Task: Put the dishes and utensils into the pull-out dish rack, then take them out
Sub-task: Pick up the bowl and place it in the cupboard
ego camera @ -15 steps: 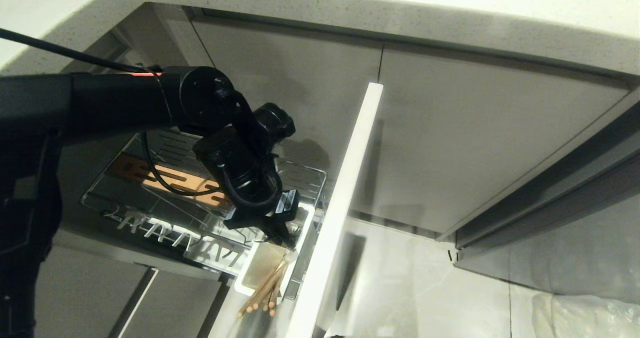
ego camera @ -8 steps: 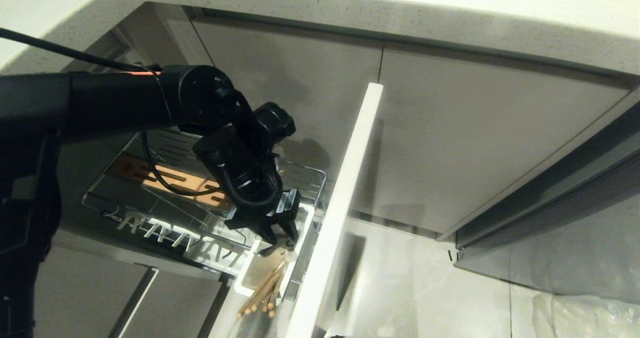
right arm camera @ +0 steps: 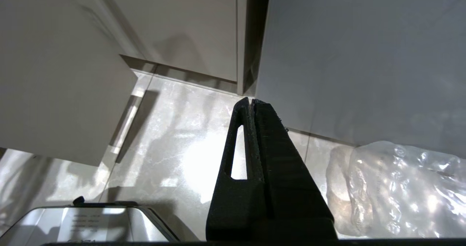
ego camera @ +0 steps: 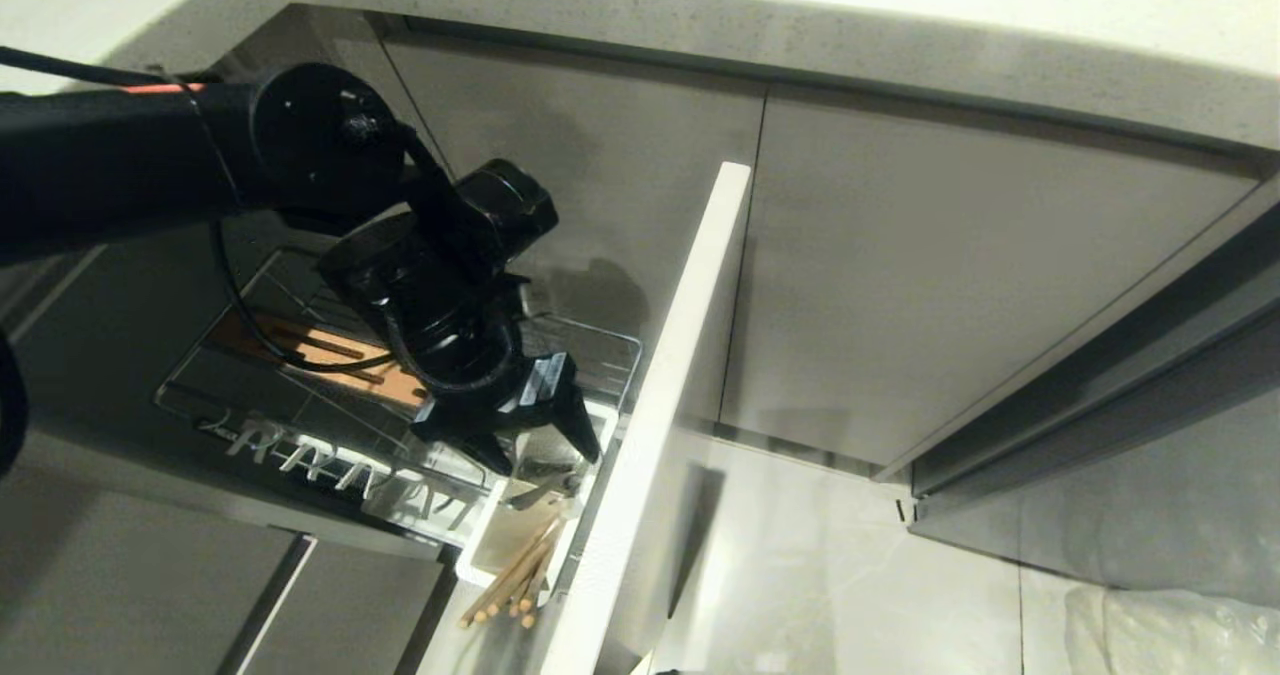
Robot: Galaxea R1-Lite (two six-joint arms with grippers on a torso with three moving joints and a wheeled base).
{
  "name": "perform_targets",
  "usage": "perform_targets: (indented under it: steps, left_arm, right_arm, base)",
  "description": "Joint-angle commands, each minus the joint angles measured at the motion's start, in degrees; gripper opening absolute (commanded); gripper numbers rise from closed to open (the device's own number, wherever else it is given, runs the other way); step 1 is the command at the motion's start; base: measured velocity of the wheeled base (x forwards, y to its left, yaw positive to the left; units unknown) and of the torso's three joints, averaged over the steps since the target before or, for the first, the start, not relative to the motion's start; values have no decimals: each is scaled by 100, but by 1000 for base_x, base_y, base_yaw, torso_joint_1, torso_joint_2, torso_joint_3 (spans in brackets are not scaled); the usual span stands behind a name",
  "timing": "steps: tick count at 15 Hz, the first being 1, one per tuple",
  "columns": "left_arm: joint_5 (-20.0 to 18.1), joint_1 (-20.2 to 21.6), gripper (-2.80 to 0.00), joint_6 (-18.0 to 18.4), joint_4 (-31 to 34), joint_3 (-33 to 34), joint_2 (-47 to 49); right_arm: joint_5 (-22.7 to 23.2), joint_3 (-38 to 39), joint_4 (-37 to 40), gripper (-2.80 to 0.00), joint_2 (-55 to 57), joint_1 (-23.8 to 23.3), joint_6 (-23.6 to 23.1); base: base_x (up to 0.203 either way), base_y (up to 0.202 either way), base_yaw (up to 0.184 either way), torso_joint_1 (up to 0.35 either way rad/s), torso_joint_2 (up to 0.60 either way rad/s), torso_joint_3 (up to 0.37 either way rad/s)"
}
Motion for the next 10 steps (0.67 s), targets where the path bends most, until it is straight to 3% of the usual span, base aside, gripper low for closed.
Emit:
perform_targets:
  steps: [1, 5, 6, 10]
  left_arm:
    - [17, -3, 0, -11, 29, -5, -396]
    - [106, -20, 0, -5, 140, -5, -1090]
    - [110, -26, -280, 2, 166, -1, -1263]
    - [354, -126, -280, 3, 199, -1, -1998]
  right_arm:
    - [0, 0, -2, -280, 5, 0, 0]
    - [0, 0, -2, -280, 5, 0, 0]
    - [0, 0, -2, -280, 5, 0, 0]
    - [0, 0, -2, -280, 5, 0, 0]
  base:
    - [0, 0, 0, 0, 0, 0]
    - [0, 0, 0, 0, 0, 0]
    - [0, 0, 0, 0, 0, 0]
    - [0, 0, 0, 0, 0, 0]
